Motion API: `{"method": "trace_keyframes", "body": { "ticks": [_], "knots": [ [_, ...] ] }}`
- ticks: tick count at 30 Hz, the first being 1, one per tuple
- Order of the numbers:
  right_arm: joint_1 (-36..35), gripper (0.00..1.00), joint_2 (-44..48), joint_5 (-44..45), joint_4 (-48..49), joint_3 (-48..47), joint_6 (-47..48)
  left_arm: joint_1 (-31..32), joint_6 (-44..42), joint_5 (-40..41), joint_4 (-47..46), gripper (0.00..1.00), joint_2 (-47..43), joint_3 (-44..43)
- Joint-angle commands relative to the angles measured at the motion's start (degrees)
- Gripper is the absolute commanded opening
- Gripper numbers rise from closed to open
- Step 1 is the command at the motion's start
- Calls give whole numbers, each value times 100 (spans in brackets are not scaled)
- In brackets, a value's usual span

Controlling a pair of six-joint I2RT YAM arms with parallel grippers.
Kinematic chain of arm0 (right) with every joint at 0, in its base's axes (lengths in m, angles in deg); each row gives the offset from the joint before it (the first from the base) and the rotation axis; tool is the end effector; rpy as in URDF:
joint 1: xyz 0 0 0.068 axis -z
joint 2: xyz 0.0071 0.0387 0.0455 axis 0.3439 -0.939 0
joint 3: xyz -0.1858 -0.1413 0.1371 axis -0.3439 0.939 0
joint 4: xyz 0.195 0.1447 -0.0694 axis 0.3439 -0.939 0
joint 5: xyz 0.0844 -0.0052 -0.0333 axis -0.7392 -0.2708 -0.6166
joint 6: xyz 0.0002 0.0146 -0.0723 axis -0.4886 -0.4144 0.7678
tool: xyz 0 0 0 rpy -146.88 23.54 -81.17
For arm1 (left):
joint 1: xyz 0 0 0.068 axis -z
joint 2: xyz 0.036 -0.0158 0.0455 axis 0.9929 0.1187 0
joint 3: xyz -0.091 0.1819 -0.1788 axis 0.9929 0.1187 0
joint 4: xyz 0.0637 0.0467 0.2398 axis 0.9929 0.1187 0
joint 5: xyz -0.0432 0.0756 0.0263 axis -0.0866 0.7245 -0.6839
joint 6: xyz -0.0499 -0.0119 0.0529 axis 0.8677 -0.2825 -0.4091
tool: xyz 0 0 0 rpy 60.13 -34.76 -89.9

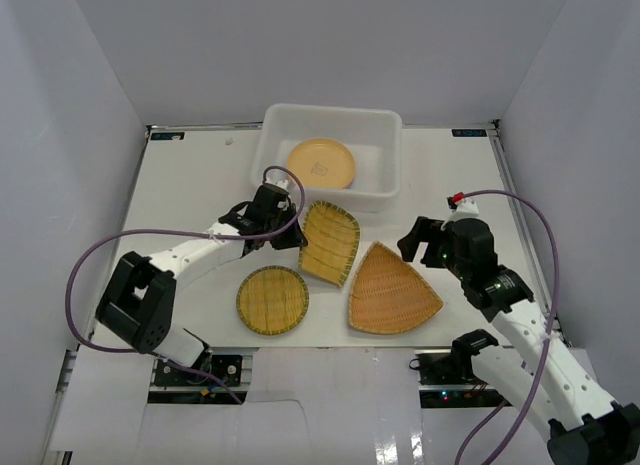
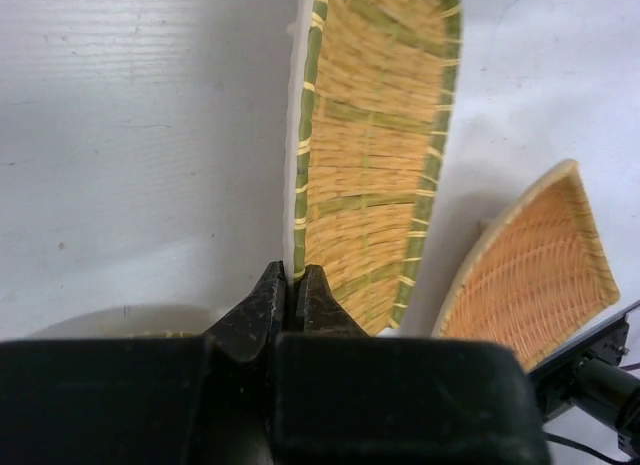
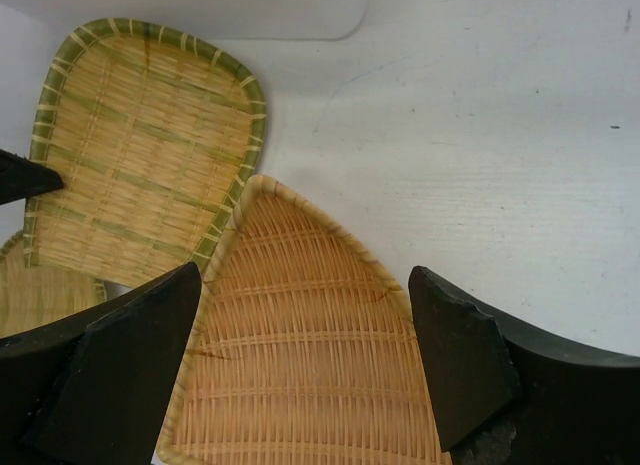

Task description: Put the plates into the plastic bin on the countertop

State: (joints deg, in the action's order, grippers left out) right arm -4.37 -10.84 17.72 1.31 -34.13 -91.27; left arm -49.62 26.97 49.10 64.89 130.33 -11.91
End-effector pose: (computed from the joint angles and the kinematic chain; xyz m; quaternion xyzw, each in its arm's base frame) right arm 0.1736 0.0732 0.2562 0.0193 0.8534 0.1800 0.4888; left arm 0.2656 -0.1849 0.1914 -0.0067 0.9387 -0.2416 0.2457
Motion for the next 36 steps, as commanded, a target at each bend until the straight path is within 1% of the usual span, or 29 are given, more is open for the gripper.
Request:
{"method": "trace_keyframes", "body": {
  "ticks": [1, 4, 5, 7, 9, 11, 15, 17, 19, 20, 21, 23, 25, 28, 32, 36],
  "knots": [
    [-3, 90, 400, 304, -985, -18, -501, -16, -19, -15, -100, 0, -939, -65],
    [-3, 90, 690, 559, -1655, -52, -914, -16, -19, -462, -74, 0, -1336, -161],
    [-3, 90, 865, 821, -2127, -96, -1045, -8, -10, -734, -4, 0, -1589, -231],
    [-3, 90, 1181, 1033, -2604, -131, -1431, -8, 34, -859, 128, 0, -1993, -267],
    [-3, 90, 1349, 1061, -2773, -70, -1696, -8, 77, -824, 199, 0, -2232, -319],
    [-3, 90, 1376, 842, -2948, 105, -1951, -16, 95, -676, 260, 0, -2452, -416],
    [-3, 90, 1174, 867, -3292, 264, -2215, -16, 192, -131, 85, 0, -2331, -1038],
    [-3, 90, 1165, 972, -3318, 342, -2355, -51, 271, 19, -187, 0, -2059, -1285],
    [-3, 90, 1157, 982, -3301, 474, -2496, -86, 332, 72, -467, 0, -1480, -1663],
    [-3, 90, 1130, 912, -3275, 553, -2575, -113, 333, 159, -513, 0, -1269, -1786],
    [-3, 90, 1130, 859, -3092, 702, -2593, -174, 350, 204, -574, 0, -840, -1927],
    [-3, 90, 1139, 579, -2889, 895, -2611, -323, 385, 265, -653, 0, -434, -2270],
    [6, 90, 1104, 429, -2696, 1028, -2655, -464, 412, 205, -671, 0, 127, -2629],
    [6, 90, 1042, 191, -2476, 1195, -2751, -780, 596, -41, -759, 0, 717, -2894],
    [6, 90, 937, 103, -2273, 1274, -2769, -1158, 658, 1, -637, 0, 1359, -3455],
    [-3, 90, 744, -20, -1887, 1502, -2865, -1378, 737, -121, -697, 0, 1765, -3571]
  ]
}}
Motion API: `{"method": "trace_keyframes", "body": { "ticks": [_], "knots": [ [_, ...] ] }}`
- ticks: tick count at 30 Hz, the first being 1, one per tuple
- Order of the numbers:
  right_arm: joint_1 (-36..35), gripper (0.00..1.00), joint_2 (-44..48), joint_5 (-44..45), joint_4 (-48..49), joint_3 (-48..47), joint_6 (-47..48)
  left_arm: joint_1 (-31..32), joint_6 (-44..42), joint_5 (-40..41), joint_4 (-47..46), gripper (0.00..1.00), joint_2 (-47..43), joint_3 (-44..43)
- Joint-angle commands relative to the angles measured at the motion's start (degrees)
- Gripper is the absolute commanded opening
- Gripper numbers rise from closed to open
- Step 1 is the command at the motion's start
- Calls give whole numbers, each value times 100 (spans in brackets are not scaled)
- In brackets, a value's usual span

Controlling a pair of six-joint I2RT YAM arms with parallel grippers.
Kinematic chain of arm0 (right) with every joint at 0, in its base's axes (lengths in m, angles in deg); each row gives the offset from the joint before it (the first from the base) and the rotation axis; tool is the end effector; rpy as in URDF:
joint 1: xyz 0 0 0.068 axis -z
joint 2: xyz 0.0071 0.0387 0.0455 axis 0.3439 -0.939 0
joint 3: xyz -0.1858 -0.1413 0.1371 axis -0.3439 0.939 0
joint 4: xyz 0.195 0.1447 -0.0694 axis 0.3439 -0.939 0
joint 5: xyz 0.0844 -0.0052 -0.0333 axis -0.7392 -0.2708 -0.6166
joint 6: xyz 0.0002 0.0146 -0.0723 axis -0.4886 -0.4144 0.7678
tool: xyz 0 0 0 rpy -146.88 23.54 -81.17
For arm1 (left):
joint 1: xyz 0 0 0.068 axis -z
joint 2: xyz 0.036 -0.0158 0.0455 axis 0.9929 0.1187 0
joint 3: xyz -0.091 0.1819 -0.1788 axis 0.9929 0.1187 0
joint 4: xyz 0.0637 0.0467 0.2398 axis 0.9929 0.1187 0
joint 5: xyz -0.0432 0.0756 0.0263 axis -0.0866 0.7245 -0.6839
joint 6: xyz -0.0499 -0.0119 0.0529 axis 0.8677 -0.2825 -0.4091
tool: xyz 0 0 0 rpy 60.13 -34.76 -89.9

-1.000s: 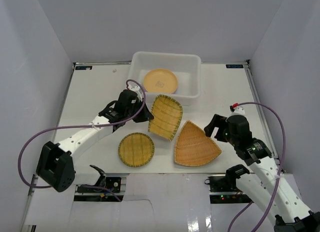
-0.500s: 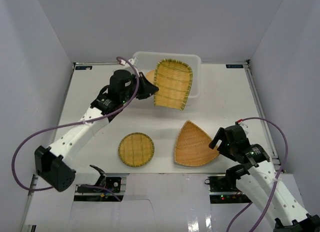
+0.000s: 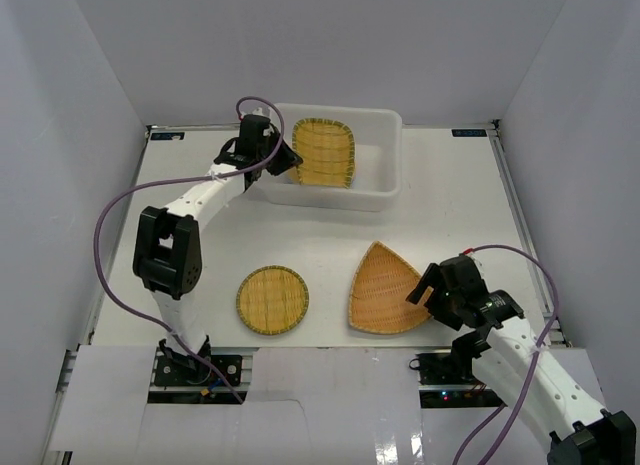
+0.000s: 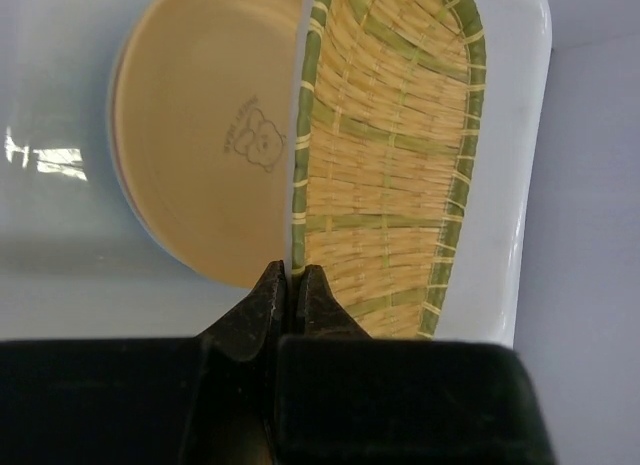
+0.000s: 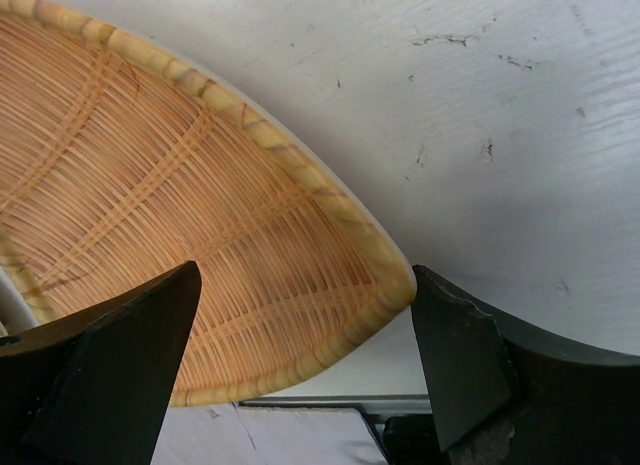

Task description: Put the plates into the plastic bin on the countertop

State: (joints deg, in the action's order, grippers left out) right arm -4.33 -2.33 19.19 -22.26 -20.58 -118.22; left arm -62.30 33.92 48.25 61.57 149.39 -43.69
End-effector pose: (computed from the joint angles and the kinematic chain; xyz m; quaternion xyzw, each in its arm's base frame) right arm 0.1133 0.0439 0.1545 0.2354 0.9253 0.1366 0.2640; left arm 0.4146 -0.1669 0.2616 -0.1444 0.8701 -0.2998 0.3634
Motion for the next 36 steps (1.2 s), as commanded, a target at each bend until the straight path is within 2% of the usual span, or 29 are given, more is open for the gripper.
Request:
{"method": "trace_keyframes", "body": {
  "ticks": [1, 9, 10, 11, 13, 14, 15, 17, 18, 19, 21, 22, 25, 28, 30, 31, 33, 34, 36],
  "knots": [
    [1, 90, -185, -202, 566, 279, -241, -137, 24, -71, -339, 0, -45, -463],
    [28, 100, 244, 35, 1199, 675, -531, -260, -257, -308, 214, 0, 1036, -1526],
    [28, 100, 271, 44, 1235, 736, -549, -260, -274, -326, 249, 0, 1107, -1614],
    [36, 95, 280, 44, 1252, 833, -575, -260, -292, -352, 302, 0, 1203, -1702],
    [36, 90, 271, 35, 1296, 912, -584, -260, -353, -388, 451, 2, 1432, -1896],
    [36, 87, 280, 18, 1314, 982, -584, -260, -380, -353, 548, 9, 1494, -1931],
    [36, 86, 297, 9, 1340, 1009, -584, -260, -397, -300, 618, 25, 1581, -1975],
    [45, 81, 367, 35, 1358, 1044, -593, -260, -477, -317, 654, 43, 1574, -2011],
    [45, 79, 402, 44, 1358, 1079, -584, -260, -494, -352, 654, 47, 1460, -1993],
    [54, 79, 429, 105, 1375, 1088, -575, -260, -494, -335, 611, 57, 1346, -1880],
    [54, 77, 526, 228, 1376, 1167, -584, -252, -556, -422, 190, 70, 856, -1634],
    [54, 74, 595, 255, 1376, 1211, -584, -252, -617, -440, 14, 81, 696, -1459],
    [63, 66, 754, 317, 1454, 1422, -689, -252, -766, -545, 21, 92, 109, -1387],
    [54, 53, 1131, 395, 1472, 1528, -769, -252, -916, -572, 109, 95, -585, -1169],
    [63, 49, 1281, 535, 1455, 1546, -777, -252, -986, -703, 118, 95, -1043, -844],
    [63, 42, 1351, 554, 1463, 1528, -751, -252, -1004, -817, 118, 95, -1307, -607],
    [63, 29, 1519, 545, 1464, 1476, -672, -243, -1100, -853, 127, 95, -2203, 315],
    [63, 20, 1571, 519, 1464, 1397, -533, -243, -1127, -836, 153, 95, -2519, 649],
    [63, 10, 1633, 405, 1490, 1291, -418, -251, -1267, -704, 407, 95, -3433, 1520]
  ]
}}
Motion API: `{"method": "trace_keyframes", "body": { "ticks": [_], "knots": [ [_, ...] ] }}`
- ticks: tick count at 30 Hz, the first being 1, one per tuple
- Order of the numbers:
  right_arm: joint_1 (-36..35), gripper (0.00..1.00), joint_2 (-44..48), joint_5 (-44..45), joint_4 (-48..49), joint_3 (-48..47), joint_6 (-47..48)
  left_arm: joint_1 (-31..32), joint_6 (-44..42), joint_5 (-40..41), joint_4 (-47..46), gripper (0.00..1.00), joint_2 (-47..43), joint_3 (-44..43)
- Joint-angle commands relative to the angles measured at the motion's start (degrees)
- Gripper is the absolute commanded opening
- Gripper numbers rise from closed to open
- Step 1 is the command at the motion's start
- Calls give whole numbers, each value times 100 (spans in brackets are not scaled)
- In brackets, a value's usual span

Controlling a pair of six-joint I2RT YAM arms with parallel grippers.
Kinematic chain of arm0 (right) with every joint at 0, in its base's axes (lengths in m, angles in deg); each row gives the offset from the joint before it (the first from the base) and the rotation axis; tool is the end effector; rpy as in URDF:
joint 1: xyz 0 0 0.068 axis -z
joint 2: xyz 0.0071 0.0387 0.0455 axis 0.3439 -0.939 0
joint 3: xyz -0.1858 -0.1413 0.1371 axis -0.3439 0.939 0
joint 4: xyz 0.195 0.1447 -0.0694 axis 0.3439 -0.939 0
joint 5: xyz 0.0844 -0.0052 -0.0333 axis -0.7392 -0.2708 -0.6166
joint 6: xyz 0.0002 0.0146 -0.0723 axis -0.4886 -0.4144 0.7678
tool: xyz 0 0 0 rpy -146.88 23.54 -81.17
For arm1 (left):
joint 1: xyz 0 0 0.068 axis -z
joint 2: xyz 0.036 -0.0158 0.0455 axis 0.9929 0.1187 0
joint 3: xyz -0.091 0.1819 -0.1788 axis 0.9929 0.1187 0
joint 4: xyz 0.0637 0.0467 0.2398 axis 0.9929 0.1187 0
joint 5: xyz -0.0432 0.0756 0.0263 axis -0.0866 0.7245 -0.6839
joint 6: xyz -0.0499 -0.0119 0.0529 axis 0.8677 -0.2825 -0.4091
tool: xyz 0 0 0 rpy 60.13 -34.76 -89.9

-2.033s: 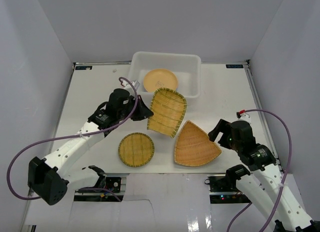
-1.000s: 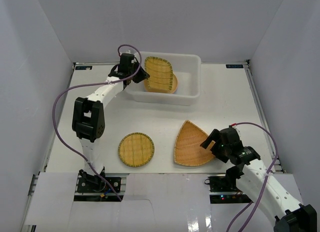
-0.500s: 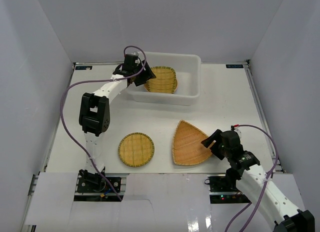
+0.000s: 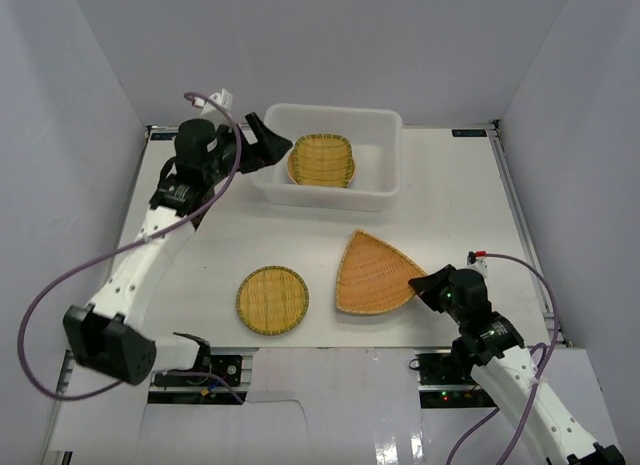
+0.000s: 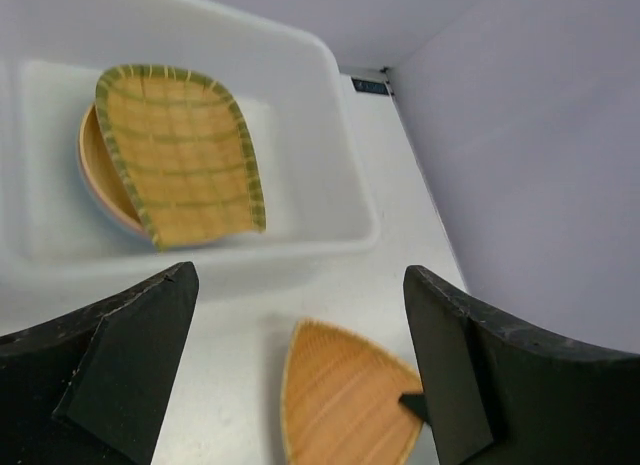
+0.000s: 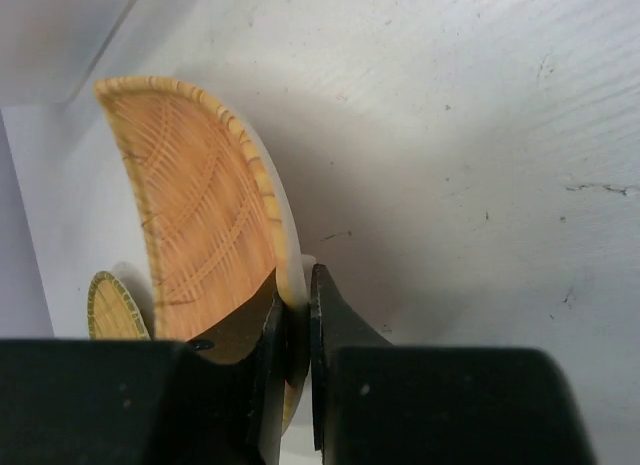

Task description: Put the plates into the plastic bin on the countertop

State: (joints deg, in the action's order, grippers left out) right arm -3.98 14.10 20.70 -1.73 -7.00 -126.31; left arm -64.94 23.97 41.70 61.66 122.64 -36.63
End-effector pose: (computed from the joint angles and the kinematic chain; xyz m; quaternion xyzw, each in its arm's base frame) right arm 0.1187 0.0438 0.1385 0.2949 0.8244 0.2730 0.3987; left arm 0.3169 -0.1203 0.3930 -0.0316 0.7878 -0.3544 0.5028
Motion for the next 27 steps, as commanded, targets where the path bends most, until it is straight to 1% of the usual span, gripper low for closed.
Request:
{"method": "trace_keyframes", "body": {
  "ticks": [1, 2, 4, 5, 6, 8, 9, 10, 11, 13, 14, 15, 17, 18, 20, 21, 22, 23, 25, 26, 27],
  "knots": [
    [28, 8, 24, 219, -571, -197, 505, 13, -325, -5, 634, 94, -1048, 1060],
    [19, 8, 42, 184, -563, -268, 558, 13, -369, 196, 750, 93, -1669, 1532],
    [19, 8, 121, 105, -527, -426, 672, 13, -501, 408, 899, 92, -2418, 2053],
    [19, 8, 139, 35, -501, -636, 795, 13, -554, 687, 1005, 92, -2788, 2256],
    [19, 8, 130, -114, -484, -760, 839, 22, -641, 812, 1145, 93, -3426, 2493],
    [19, 8, 43, -421, -544, -1215, 953, 22, -695, 1180, 1576, 94, -4088, 2644],
    [10, 8, 16, -562, -562, -1383, 972, 13, -695, 1252, 1716, 94, -4222, 2671],
    [2, 8, -97, -694, -562, -1550, 998, 13, -669, 1305, 1918, 95, -4302, 2688],
    [10, 8, -185, -1044, -562, -1917, 1042, 13, -643, 1323, 2007, 95, -4355, 2706],
    [10, 8, -475, -1345, -501, -2297, 1094, 13, -450, 1323, 2367, 96, -4260, 2794],
    [10, 8, -598, -1624, -475, -2673, 1121, 13, -362, 1332, 2499, 96, -4181, 2838],
    [10, 8, -834, -1758, -361, -2851, 1112, 13, -257, 1332, 2770, 96, -4006, 2925],
    [10, 8, -1055, -2152, -46, -3281, 1086, 13, 86, 1332, 3009, 96, -3847, 3013],
    [2, 8, -1369, -2250, 104, -3457, 1060, 13, 252, 1567, 3253, 96, -3750, 3092],
    [2, 8, -1714, -2627, 578, -3827, 1007, 4, 726, 1683, 3431, 94, -3705, 3180],
    [2, 8, -1994, -2690, 754, -4142, 990, 13, 807, 1701, 3527, 94, -3705, 3216],
    [-7, 8, -2145, -2630, 1095, -4275, 1007, 4, 956, 1753, 3554, 95, -3714, 3286],
    [-7, 8, -2329, -2551, 1186, -4407, 1050, 4, 1027, 1806, 3563, 96, -3714, 3321],
    [-7, 8, -3031, -2454, 1431, -4899, 1401, 4, 1159, 2007, 3659, 98, -3636, 3322],
    [-16, 8, -3338, -2427, 1624, -5083, 1498, 13, 1403, 2122, 3747, 98, -3557, 3304],
    [-16, 8, -3924, -2384, 1739, -5433, 1595, 4, 1466, 2201, 3905, 98, -3478, 3286]
  ]
}}
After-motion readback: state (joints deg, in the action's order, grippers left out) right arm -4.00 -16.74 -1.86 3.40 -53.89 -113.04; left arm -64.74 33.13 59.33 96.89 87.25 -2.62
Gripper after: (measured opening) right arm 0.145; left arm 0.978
